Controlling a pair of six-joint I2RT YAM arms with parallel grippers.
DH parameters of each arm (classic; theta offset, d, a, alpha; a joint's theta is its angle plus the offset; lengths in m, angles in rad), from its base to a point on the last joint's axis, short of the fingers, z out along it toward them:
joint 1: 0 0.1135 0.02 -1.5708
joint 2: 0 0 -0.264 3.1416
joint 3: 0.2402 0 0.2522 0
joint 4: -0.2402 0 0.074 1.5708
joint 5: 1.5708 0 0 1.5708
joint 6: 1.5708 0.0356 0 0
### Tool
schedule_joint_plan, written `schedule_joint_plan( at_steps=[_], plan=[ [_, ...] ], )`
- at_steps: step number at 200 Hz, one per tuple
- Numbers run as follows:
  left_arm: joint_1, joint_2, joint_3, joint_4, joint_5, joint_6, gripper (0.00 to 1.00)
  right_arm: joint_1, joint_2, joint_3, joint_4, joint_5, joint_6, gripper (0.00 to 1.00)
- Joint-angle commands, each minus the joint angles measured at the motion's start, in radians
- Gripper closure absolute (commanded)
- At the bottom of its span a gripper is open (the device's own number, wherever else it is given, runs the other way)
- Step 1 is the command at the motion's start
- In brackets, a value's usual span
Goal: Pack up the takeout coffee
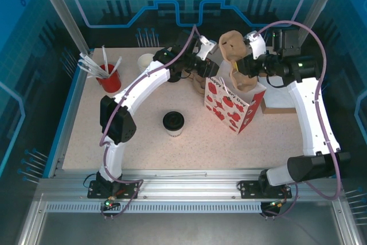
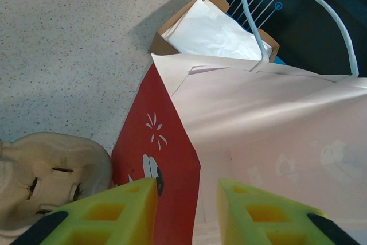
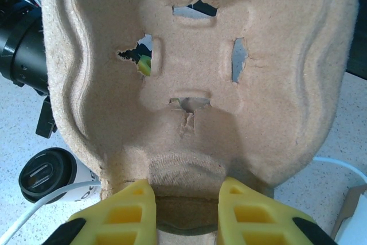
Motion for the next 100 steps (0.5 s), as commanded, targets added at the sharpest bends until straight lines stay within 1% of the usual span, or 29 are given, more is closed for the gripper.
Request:
schedule_joint_plan(
  at_steps=[1,28,69,100],
  plan=[
    [0.001,0.014,0.039,-0.025,0.033,0.015,0.68,-0.028,0.014,-0.017,0.000,-0.030,-0.037,0.85],
    [0.008,0.015,0.039,-0.019,0.044,0.006,0.72,-0.032,0.023,-0.033,0.000,-0.022,-0.049,0.85],
    [0.013,0.014,0.040,-0.019,0.049,0.004,0.76,-0.032,0.033,-0.051,-0.016,0.011,-0.075,0.86],
    [0.016,0.015,0.040,-0.015,0.057,0.000,0.78,-0.032,0.031,-0.056,-0.027,0.014,-0.087,0.86]
  ],
)
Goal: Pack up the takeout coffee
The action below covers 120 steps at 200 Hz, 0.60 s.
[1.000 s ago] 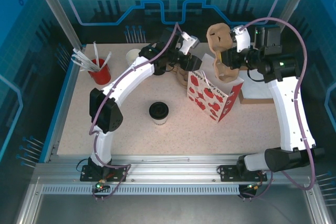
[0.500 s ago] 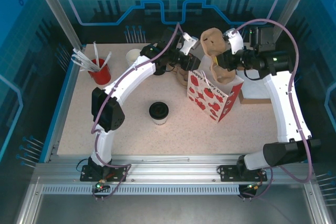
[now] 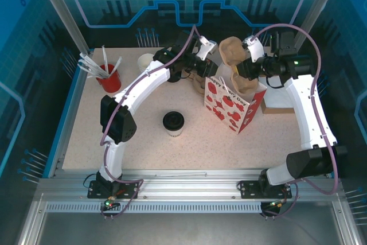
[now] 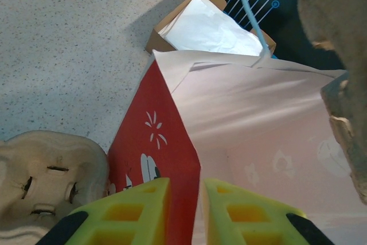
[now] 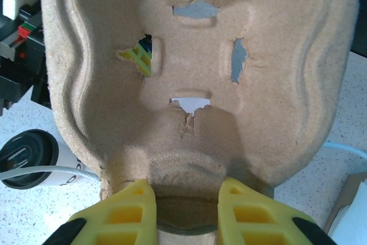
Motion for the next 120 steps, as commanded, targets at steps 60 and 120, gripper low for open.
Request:
schedule_joint_plan(
  at_steps=[60,120],
  plan=[
    [0.024,0.005,0.036,-0.005,0.052,-0.013,0.80,-0.012,-0.017,-0.040,-0.044,0.011,-0.030,0.87],
    [0.026,0.004,0.034,-0.002,0.060,-0.016,0.80,0.002,-0.029,-0.027,-0.110,0.073,-0.023,0.87]
  ],
)
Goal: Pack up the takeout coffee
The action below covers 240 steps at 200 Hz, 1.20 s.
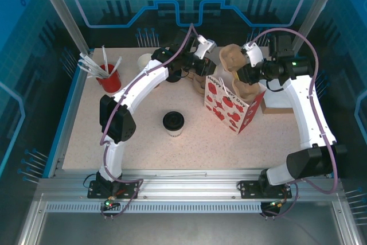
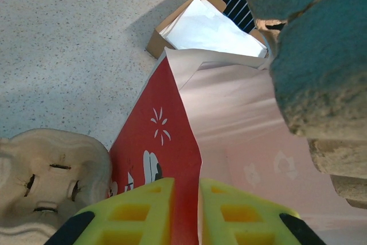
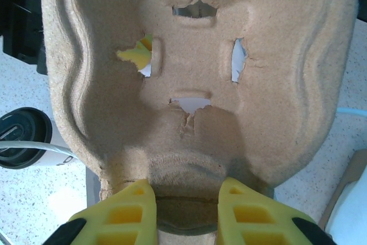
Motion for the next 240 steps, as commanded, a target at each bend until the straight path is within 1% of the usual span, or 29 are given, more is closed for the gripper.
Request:
schedule_joint_plan(
  at_steps=[1,59,137,240],
  plan=[
    [0.007,0.004,0.033,0.000,0.035,-0.009,0.80,0.002,-0.026,0.014,-0.064,0.043,-0.008,0.87],
    [0.010,0.007,0.030,0.010,0.032,-0.012,0.80,0.043,-0.018,0.030,-0.129,0.121,-0.010,0.88],
    [0.016,0.013,0.031,0.020,0.032,-0.016,0.80,0.100,-0.016,0.028,-0.166,0.141,-0.027,0.88],
    [0.025,0.020,0.033,0.029,0.033,-0.025,0.77,0.134,-0.018,0.005,-0.187,0.168,-0.024,0.88]
  ],
)
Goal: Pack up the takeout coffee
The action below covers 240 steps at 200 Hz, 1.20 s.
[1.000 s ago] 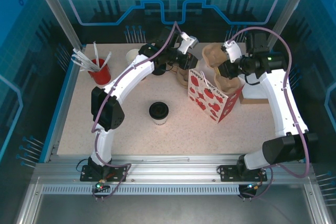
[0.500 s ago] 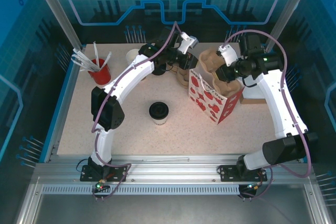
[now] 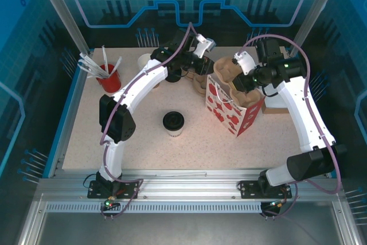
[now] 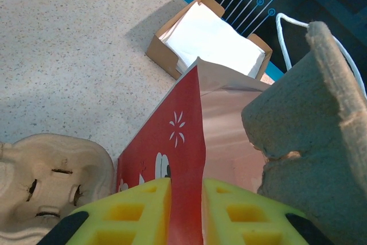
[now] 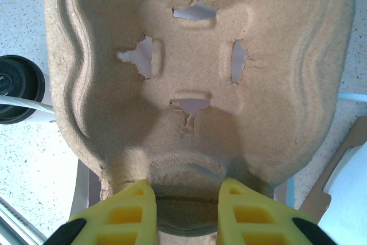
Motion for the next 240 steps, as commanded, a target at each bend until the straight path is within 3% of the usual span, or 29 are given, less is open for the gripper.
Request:
schedule_joint_plan(
  at_steps=[1,240],
  plan=[
    [0.013,0.020,0.032,0.013,0.022,-0.023,0.77,0.017,-0.012,-0.004,-0.060,0.015,-0.009,0.88],
    [0.017,0.033,0.025,0.019,0.044,-0.032,0.76,0.067,-0.017,0.062,-0.041,-0.012,0.046,0.88]
  ],
)
